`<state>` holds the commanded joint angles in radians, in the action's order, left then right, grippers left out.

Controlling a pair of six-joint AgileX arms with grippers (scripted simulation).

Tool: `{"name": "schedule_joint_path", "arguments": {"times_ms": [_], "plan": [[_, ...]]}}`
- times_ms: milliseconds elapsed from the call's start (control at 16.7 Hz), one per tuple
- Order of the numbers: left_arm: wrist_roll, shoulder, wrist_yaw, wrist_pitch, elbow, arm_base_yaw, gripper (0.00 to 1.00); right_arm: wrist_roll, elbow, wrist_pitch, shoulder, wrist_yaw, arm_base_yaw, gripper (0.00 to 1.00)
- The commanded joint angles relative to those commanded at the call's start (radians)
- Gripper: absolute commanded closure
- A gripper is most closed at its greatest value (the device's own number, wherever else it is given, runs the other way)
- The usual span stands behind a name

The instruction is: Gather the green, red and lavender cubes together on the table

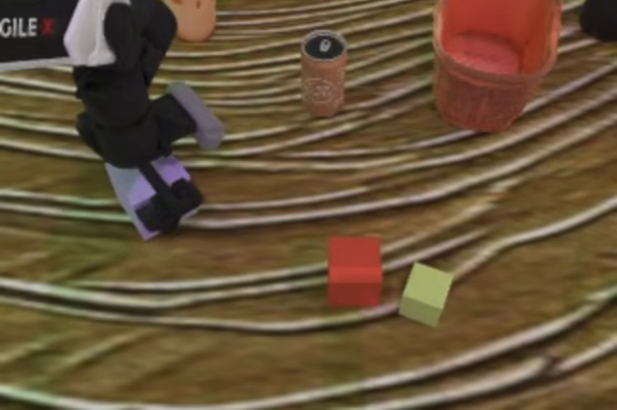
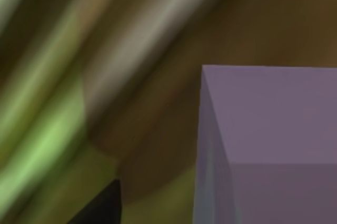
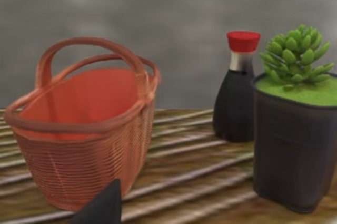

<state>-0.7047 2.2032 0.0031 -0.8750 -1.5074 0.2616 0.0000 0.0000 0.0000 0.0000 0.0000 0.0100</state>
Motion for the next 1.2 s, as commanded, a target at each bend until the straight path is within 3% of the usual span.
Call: {"name": "schedule_joint_path", "arguments": {"times_ms": [720,1200], "plan": [[0.0,0.0,0.0,0.0,0.0,0.0,0.98,0.0,0.0,0.0,0.0,0.0,0.0,0.0],[0.0,0.0,0.0,0.0,0.0,0.0,1.0,0.0,0.0,0.0,0.0,0.0,0.0,0.0]]}}
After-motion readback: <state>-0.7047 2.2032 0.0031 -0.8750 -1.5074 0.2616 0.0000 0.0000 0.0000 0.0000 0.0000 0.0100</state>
